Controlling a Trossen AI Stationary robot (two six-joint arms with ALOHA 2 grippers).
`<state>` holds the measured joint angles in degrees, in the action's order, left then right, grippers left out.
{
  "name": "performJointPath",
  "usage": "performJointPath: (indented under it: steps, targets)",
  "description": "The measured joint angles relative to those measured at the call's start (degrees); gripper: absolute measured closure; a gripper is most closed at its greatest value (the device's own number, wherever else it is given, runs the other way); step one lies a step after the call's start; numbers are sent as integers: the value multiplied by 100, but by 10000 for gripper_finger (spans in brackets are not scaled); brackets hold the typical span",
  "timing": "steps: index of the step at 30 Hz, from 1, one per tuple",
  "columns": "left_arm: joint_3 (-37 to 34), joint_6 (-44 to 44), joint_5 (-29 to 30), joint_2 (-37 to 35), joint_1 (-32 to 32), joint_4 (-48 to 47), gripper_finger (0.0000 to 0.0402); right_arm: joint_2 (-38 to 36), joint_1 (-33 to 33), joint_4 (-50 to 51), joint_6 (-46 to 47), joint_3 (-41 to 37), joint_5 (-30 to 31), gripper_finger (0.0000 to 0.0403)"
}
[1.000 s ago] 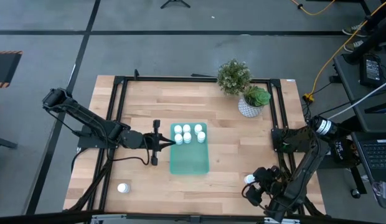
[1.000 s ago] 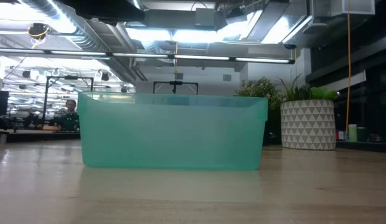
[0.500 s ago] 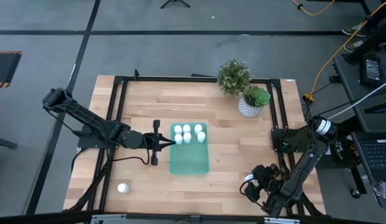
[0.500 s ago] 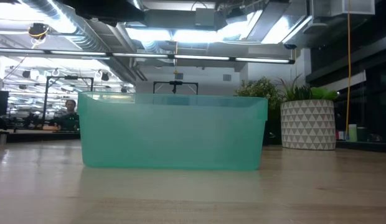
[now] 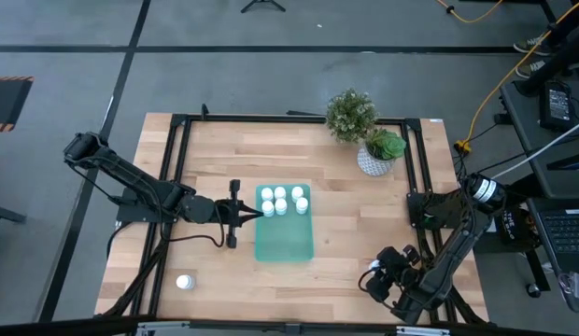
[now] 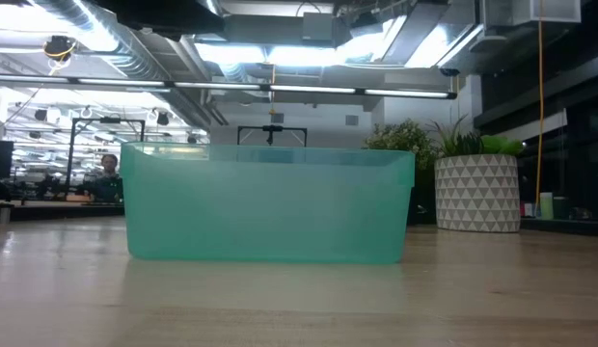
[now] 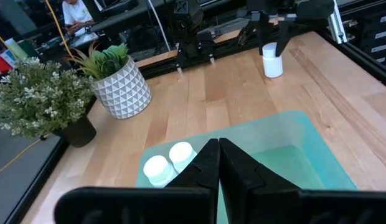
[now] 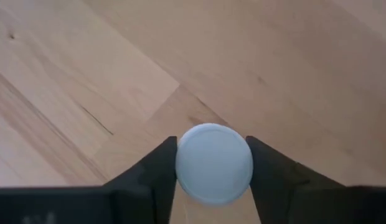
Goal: Pick and place pill bottles into a basket
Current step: Put the white pill bottle into the green bin
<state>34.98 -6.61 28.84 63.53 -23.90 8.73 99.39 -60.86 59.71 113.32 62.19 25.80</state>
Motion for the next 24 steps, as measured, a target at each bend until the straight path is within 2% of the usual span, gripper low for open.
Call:
performJointPath:
  steps: [2,12,24]
  targets:
    - [0,-1,1,0,2,0,399,-2,0,-1,-2,0,5,250]
    - [0,-15,1,0,2,0,391,-4,43,2,-110,38,-48,250]
    - [0,-159,2,0,1,-2,396,-17,637,225,-2001,817,66,250]
